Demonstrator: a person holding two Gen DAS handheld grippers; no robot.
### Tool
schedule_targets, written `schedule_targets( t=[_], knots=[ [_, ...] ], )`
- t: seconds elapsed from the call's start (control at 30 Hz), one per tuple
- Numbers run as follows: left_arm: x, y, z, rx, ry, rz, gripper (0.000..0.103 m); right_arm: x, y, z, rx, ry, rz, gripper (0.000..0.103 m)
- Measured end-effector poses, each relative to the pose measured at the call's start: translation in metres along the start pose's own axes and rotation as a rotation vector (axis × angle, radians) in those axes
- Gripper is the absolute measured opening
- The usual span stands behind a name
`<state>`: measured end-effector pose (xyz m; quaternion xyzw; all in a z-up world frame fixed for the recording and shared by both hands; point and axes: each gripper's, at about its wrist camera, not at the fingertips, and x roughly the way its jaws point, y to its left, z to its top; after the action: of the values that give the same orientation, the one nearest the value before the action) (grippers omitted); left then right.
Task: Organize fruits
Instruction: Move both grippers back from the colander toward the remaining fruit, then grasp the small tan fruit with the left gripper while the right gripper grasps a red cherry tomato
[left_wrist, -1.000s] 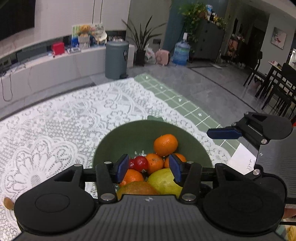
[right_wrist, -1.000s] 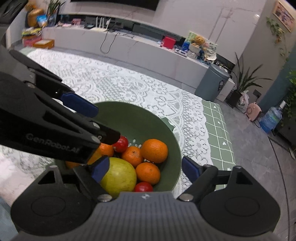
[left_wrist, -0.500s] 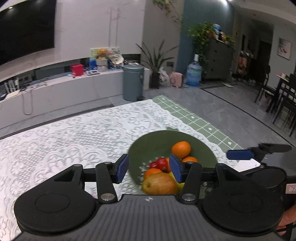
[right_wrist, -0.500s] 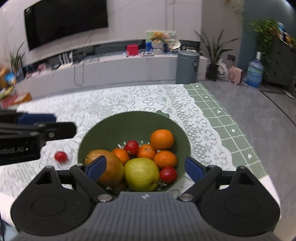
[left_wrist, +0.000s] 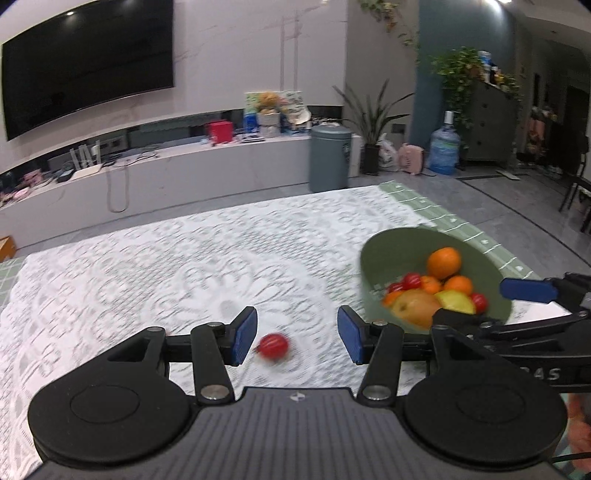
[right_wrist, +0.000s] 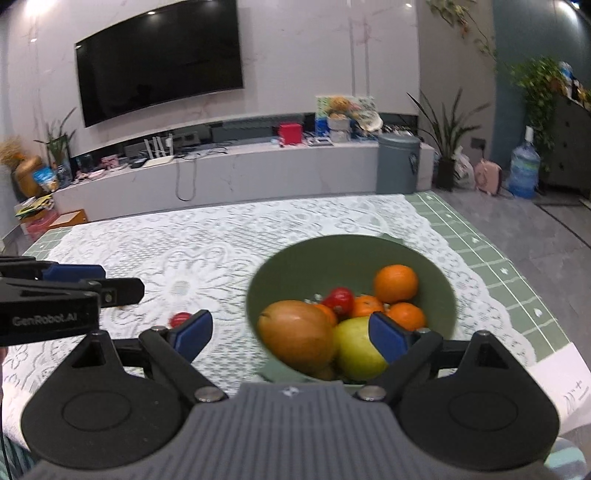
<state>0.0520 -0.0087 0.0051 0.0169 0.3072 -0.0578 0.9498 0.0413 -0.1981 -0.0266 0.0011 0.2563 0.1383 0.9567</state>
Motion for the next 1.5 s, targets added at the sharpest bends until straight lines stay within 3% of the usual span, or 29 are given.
schedule_targets(
  t=[0.6, 0.73, 1.03, 1.3, 1.5],
  knots=[
    [-0.013, 0.071, -0.038, -0.124, 0.026, 0.117, 0.059, 0.017, 0.079, -0.019, -0.232, -0.043, 0.157, 0.088],
    [-0.01, 0.078, -0.041, -0.139, 0.033, 0.126, 0.059, 0.027, 0.091, -0.02, -0.28, -0.034, 0.174, 0.079],
    [0.002, 0.09, -0.046, -0.145, 0.024, 0.158, 0.059, 0.064, 0.102, -0.019, -0.271, 0.017, 0.19, 0.068],
    [0.02, 0.103, -0.049, -0.147, 0.034, 0.204, 0.059, 0.092, 0.108, -0.017, -0.274, 0.035, 0.162, 0.065],
    [0.034, 0.113, -0.045, -0.174, 0.04, 0.171, 0.059, 0.115, 0.104, -0.012, -0.243, 0.054, 0.171, 0.056]
  ],
)
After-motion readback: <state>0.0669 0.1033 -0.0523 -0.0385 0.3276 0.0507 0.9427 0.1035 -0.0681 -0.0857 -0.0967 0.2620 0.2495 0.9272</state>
